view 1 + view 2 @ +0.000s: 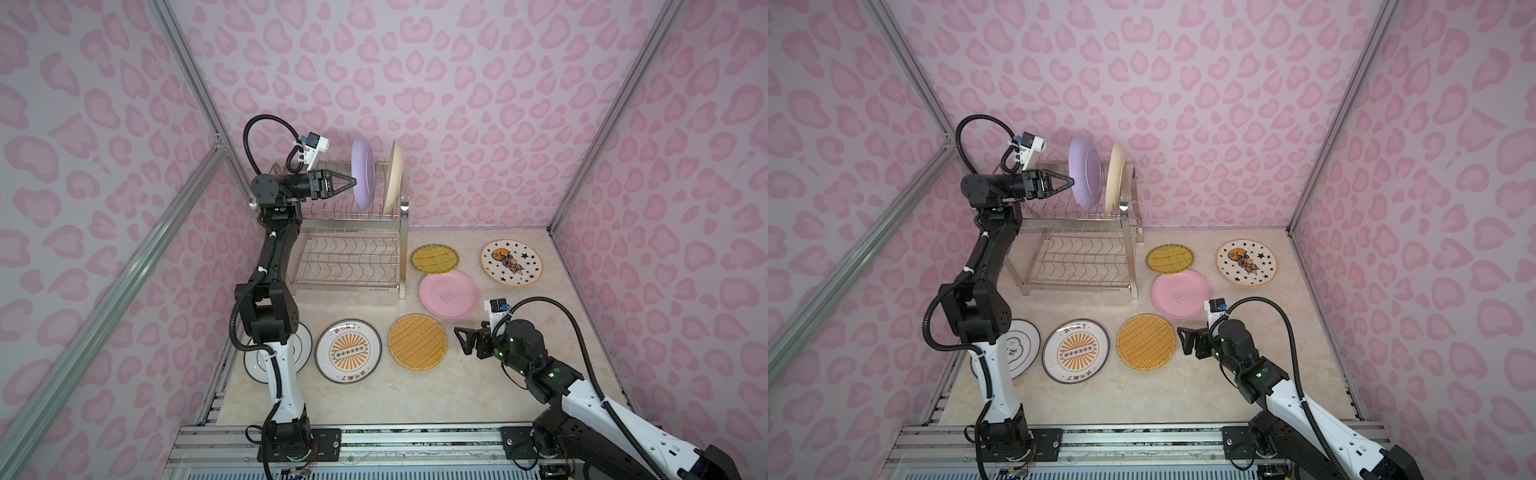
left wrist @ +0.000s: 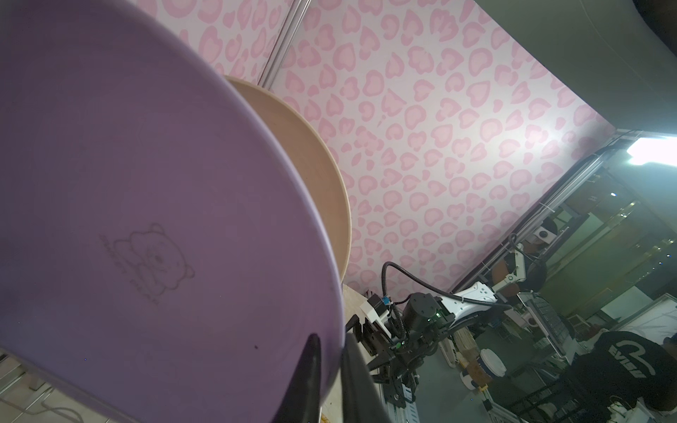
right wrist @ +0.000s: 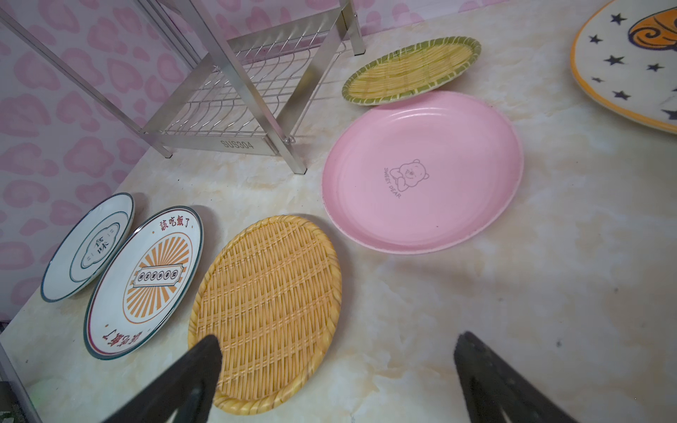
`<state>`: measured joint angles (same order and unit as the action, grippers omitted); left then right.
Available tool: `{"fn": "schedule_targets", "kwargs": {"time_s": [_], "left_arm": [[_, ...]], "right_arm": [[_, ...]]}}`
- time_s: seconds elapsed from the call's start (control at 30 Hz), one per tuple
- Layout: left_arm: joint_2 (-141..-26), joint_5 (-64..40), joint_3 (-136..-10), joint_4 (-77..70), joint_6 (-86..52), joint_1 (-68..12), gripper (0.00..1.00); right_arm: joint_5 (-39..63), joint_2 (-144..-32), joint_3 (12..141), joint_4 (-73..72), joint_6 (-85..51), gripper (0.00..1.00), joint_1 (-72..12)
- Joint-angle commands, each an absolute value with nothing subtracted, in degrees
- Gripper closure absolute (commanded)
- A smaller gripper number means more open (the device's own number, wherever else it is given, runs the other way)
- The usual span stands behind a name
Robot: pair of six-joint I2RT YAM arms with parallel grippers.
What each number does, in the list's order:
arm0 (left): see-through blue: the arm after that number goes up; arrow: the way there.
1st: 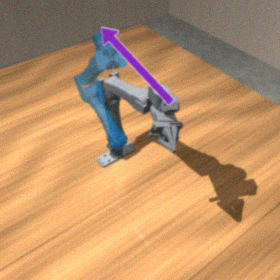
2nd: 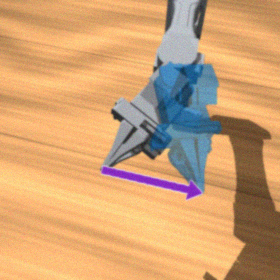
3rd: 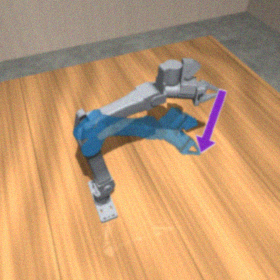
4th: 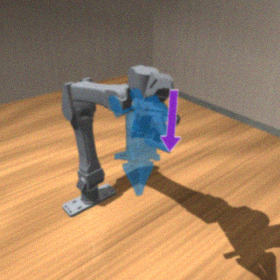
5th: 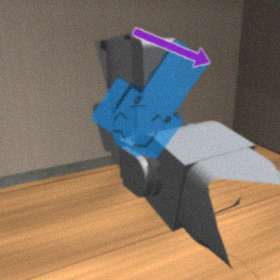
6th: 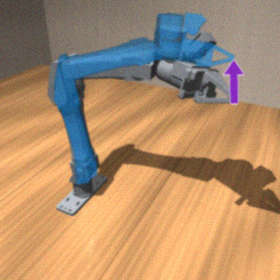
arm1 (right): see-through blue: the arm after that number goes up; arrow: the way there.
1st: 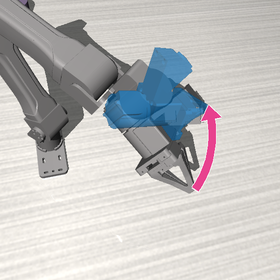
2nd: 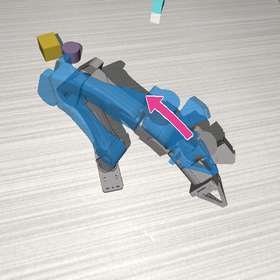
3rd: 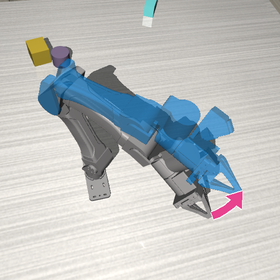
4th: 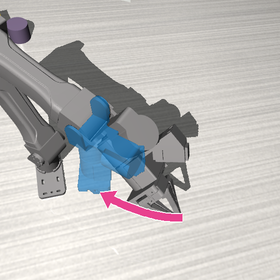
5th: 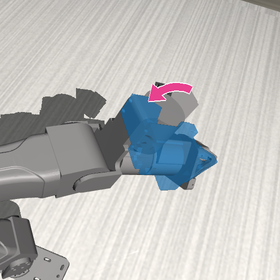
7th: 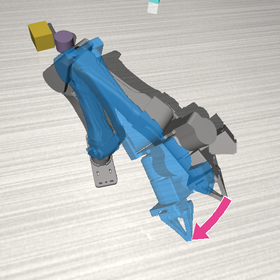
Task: Load plates into a dish rack
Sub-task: Place the plate on the dish rack.
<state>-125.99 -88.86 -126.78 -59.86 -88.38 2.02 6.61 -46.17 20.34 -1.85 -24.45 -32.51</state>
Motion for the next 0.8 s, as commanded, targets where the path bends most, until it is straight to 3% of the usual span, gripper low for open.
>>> {"fn": "schedule_targets", "kwargs": {"time_s": [0.0, 0.3, 0.4, 0.43, 0.47, 0.77], "left_arm": [[-126.04, -95.91, -127.52, -61.79, -89.27, 1.68, 0.81], [-124.86, -94.46, -129.59, -62.62, -90.43, 1.32, 0.65], [-123.65, -93.54, -130.31, -62.66, -90.46, 1.41, 0.44], [-123.13, -93.16, -130.66, -62.61, -90.48, 1.45, 0.08], [-122.79, -92.71, -131.09, -62.58, -90.54, 1.60, 0.02], [-118.61, -87.47, -131.36, -60.79, -90.36, 4.49, 0.03]], "right_arm": [[6.24, -46.21, 20.22, -2.19, -24.61, 0.00, -32.52], [6.77, -46.89, 20.12, -2.81, -25.00, 0.00, -32.52], [6.42, -46.67, 20.12, -2.55, -24.99, 0.00, -32.52], [6.50, -46.71, 20.33, -2.60, -24.92, 0.00, -32.52], [6.50, -46.76, 20.42, -2.52, -24.84, 0.00, -32.49], [7.01, -47.55, 22.12, -1.87, -24.51, 0.00, -32.52]]}}
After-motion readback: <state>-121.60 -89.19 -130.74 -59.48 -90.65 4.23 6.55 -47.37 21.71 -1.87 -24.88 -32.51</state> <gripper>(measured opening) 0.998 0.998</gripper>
